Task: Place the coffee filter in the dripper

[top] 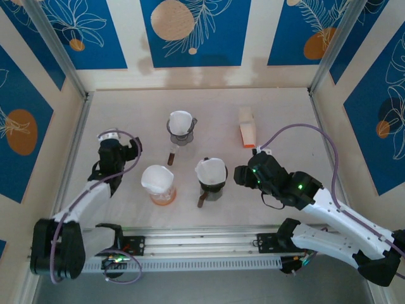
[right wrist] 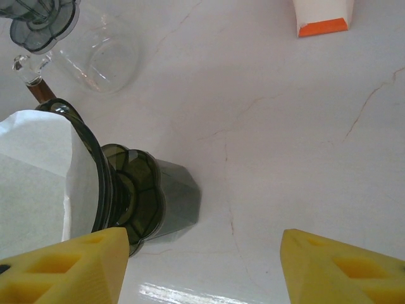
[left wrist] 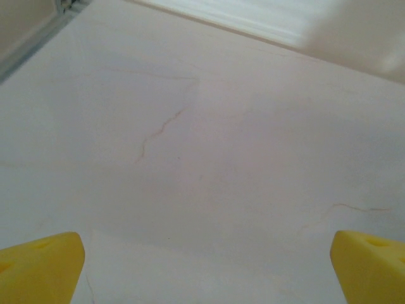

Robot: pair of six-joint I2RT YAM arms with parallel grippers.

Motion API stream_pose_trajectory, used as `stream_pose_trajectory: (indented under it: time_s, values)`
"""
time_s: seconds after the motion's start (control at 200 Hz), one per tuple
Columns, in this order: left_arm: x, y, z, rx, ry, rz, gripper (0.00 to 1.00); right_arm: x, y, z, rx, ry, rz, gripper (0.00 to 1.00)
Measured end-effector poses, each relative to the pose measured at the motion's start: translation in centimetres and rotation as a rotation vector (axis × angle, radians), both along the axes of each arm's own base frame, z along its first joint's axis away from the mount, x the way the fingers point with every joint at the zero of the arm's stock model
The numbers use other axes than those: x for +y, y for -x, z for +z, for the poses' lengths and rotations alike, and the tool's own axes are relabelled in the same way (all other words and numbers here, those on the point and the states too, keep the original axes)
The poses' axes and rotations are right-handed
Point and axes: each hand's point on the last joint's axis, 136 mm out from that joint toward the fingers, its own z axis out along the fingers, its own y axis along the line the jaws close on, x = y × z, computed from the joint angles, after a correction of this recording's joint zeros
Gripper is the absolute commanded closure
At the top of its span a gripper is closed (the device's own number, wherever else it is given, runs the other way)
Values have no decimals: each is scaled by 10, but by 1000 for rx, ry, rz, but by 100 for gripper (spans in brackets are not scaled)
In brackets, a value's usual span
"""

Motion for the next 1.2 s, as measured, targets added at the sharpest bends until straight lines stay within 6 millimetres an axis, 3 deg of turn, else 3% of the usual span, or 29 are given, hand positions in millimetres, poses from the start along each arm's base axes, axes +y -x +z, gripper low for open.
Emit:
stream_pose_trajectory:
  time_s: [0.225, 0.43, 0.765, 1.2]
  values:
    - [14, -10, -29, -13, -118, -12, 0, -2, 0, 2, -2, -12, -5, 35]
    - [14, -23, -15, -98, -172, -55, 0, -5, 0, 4, -8, -25, -13, 35]
    - [24, -29, -3, -153, -160, -56, 0, -8, -1, -2, 11, -27, -23, 35]
    - [21, -24, -20, -117, -165, -76, 0, -7, -3, -4, 25, -31, -24, 35]
